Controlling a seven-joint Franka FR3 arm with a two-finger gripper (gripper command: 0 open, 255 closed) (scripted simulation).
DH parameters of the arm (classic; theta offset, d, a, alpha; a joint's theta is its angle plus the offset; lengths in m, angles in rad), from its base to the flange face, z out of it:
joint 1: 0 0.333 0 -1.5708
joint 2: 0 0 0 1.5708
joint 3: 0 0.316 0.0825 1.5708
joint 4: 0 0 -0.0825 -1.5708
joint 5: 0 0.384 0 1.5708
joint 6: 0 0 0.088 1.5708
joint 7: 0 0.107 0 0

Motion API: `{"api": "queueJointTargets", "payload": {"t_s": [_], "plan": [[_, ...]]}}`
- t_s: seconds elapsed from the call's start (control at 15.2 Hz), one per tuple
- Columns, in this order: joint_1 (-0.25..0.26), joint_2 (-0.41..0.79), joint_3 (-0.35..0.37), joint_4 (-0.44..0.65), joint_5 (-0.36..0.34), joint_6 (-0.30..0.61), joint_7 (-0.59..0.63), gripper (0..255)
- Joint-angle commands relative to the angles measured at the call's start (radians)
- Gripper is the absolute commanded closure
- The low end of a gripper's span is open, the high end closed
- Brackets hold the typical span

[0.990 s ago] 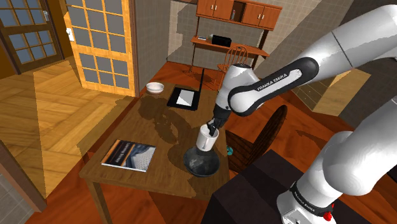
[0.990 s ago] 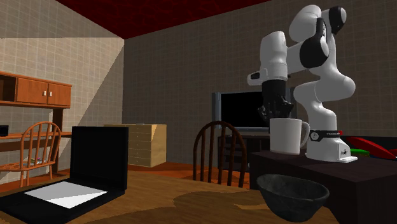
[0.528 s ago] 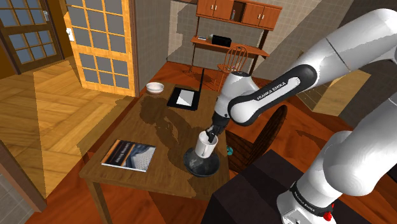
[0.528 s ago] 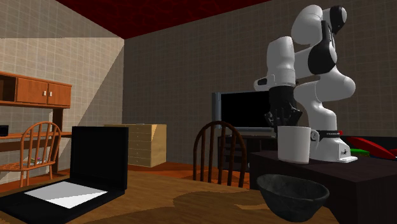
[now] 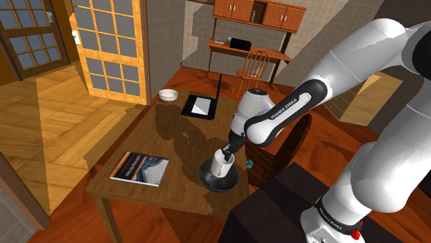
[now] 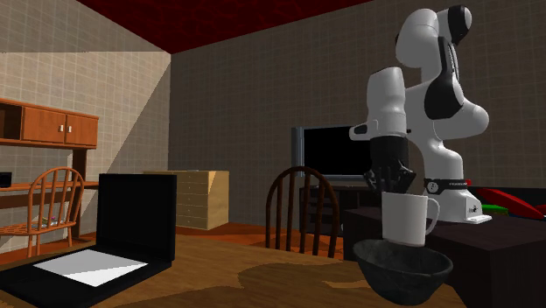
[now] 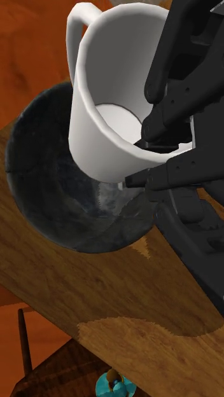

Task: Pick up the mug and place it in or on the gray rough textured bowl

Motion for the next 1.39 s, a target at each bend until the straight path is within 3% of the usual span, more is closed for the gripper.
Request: {"api": "queueJointTargets", "payload": {"t_s": [0.0,0.13,0.66,0.73,1.06,1.32], "plan": [[0.001,0.030,0.001,-0.004,-0.004,0.034,0.004,255],[0.000,0.076,0.000,-0.003,-0.013,0.080,0.009,255],[0.001,0.076,-0.001,-0.003,-0.013,0.080,0.009,255],[0.001,0.076,-0.001,-0.003,-0.013,0.080,0.009,0],[0.001,0.076,-0.001,-0.003,-0.013,0.080,0.009,0],[-0.001,-0.088,0.001,-0.012,0.015,-0.075,-0.010,0]]}}
